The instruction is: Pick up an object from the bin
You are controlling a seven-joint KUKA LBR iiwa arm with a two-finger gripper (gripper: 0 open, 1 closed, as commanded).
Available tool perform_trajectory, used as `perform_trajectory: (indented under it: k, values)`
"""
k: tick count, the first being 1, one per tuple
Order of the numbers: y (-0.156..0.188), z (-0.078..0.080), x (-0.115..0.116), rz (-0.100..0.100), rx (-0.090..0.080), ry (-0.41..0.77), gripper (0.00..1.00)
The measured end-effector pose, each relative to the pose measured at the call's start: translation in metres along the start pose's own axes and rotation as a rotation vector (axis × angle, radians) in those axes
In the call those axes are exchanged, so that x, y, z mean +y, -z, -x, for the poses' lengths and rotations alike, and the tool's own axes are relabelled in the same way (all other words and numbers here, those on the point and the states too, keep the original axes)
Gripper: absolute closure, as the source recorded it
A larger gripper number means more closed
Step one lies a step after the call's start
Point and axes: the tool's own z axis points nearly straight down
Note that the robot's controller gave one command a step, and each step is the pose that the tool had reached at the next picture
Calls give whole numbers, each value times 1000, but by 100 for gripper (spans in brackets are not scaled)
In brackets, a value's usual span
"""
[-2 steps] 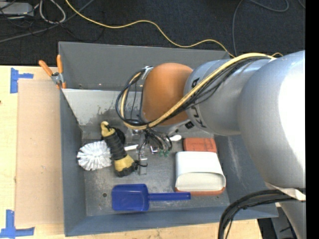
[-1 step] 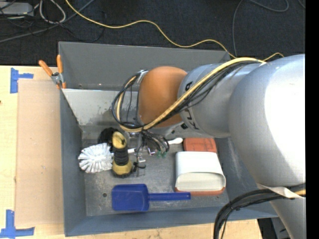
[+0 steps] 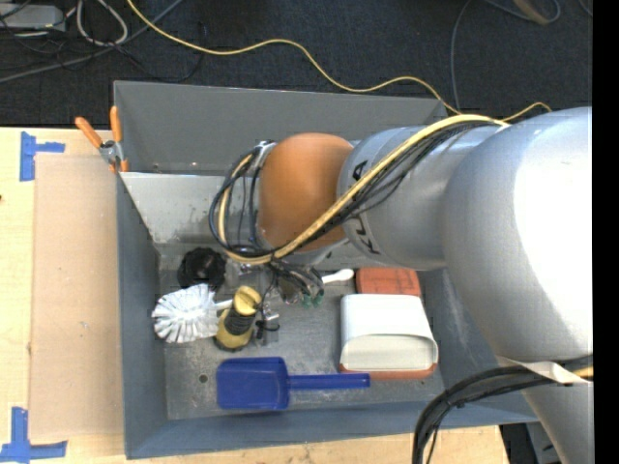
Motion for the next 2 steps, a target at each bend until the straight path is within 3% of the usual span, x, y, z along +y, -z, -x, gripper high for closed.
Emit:
perform_trajectory:
  k: [2]
  values:
    - [-5, 4, 5, -4, 1, -305, 0]
